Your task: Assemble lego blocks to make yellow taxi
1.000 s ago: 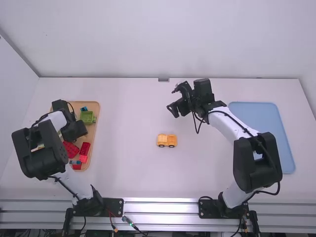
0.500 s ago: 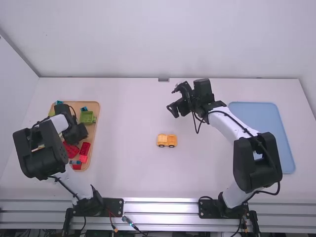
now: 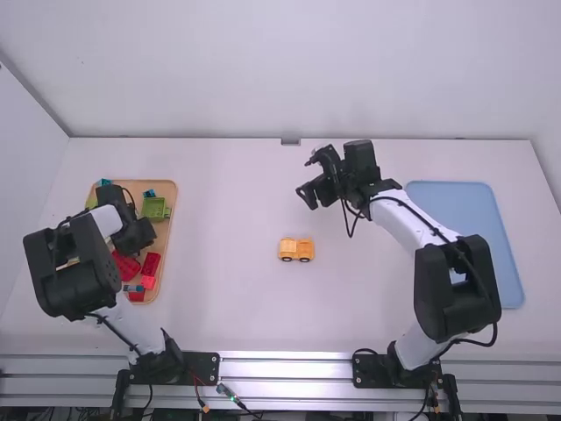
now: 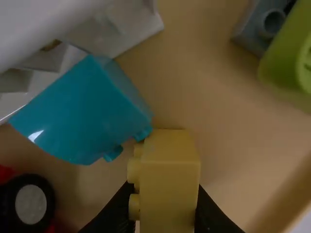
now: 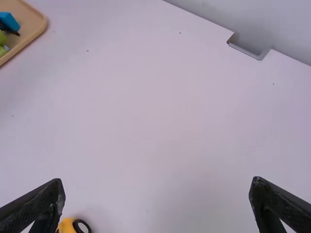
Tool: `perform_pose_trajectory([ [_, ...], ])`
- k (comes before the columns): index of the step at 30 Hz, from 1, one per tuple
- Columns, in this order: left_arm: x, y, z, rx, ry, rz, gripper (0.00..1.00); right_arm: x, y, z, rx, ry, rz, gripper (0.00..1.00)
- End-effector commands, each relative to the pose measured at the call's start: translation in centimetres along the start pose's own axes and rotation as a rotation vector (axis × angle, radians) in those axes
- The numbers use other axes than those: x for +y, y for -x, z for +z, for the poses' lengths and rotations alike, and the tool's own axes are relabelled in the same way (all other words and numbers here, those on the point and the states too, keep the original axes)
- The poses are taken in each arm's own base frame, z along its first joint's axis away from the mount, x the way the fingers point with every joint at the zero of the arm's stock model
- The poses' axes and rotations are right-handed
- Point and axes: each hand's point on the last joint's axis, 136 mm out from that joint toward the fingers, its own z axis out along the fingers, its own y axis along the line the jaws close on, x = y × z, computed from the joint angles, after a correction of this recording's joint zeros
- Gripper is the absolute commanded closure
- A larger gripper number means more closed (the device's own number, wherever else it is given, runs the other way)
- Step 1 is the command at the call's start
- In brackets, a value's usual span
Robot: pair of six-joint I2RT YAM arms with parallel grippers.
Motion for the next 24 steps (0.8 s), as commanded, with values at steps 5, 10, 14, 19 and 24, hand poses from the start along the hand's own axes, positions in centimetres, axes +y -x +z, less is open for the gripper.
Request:
perform_pose_trajectory([
  [5,0.23,-2.26,0.82,0.069,0.004,-0.011,0.61,0.05,1.93,-1.31,-0.047,-0.011,-0.02,0.01],
  [10,0.23,-2.27,0.82,0.069,0.005,-0.007,0.72,0.05,1.93,-1.31,-0.047,-0.011,-0.02,0.01],
  [14,0.26,-2.51,0.8,0.079,0.006,-0.011,0.74,0.07,1.93,-1.3,-0.047,-0.011,-0.021,0.01],
  [19,0.1,-2.68,0.79,0.085,0.005,-0.006,0.73,0.05,1.93,-1.31,-0.047,-0.011,-0.021,0.01],
  [24,-0.09,-3.04,0.76,0.099,0.006,0.001,0.66,0.05,1.92,-1.31,-0.047,-0.011,-0.02,0.01],
])
